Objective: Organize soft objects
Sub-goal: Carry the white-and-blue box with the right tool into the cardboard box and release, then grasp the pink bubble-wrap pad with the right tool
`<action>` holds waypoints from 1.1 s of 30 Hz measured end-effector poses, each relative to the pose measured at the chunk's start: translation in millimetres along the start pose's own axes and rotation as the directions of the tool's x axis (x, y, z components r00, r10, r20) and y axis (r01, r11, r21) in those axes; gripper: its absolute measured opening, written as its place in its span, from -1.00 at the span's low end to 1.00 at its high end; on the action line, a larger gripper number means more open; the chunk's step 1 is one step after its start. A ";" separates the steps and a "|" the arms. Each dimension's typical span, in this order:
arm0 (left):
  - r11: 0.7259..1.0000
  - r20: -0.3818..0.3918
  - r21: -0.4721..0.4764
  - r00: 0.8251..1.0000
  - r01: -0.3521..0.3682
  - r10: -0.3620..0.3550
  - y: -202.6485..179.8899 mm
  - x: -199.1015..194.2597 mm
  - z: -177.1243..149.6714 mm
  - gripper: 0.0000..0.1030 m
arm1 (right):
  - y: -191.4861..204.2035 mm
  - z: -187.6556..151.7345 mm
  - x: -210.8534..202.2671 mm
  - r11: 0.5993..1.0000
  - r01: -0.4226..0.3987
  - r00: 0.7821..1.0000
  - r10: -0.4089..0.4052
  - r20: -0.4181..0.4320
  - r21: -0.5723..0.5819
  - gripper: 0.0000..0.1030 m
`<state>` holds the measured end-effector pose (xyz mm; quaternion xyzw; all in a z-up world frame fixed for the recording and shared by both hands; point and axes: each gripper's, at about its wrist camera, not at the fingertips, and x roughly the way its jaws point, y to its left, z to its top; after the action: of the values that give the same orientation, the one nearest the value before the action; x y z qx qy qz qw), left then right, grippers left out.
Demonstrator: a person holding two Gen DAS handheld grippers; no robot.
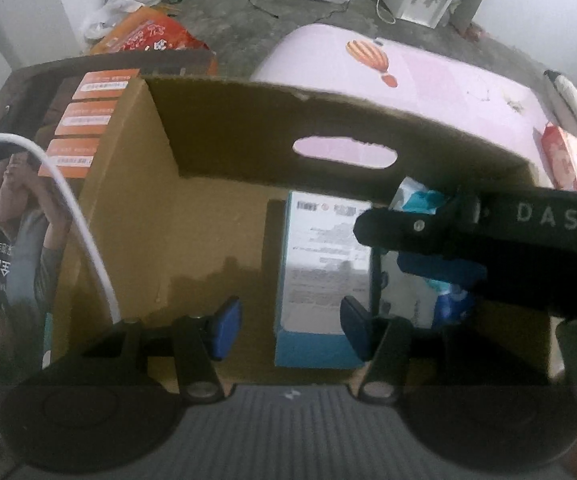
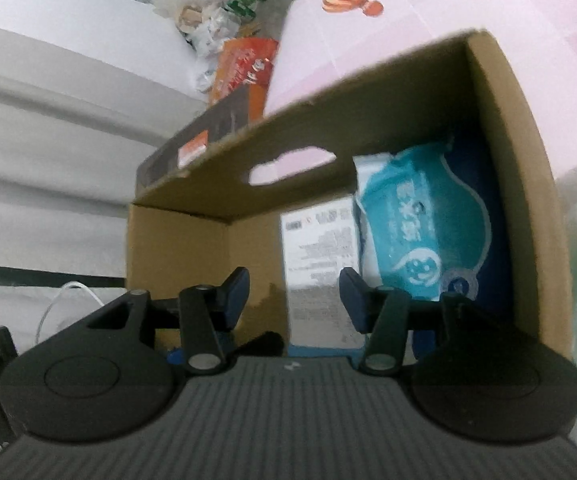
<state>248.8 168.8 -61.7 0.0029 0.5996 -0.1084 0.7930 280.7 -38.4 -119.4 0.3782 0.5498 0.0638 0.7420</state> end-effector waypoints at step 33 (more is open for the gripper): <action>0.932 0.190 0.326 0.955 0.156 -0.226 -394.2 -0.1 25.1 0.38 | -307.3 139.0 -336.7 0.996 0.081 0.873 -0.086 0.481 0.030 0.63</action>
<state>203.5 -219.5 -5.1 0.0554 0.4794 -0.2770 0.8309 171.8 -495.5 -39.8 0.3614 0.3641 -0.0668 0.8558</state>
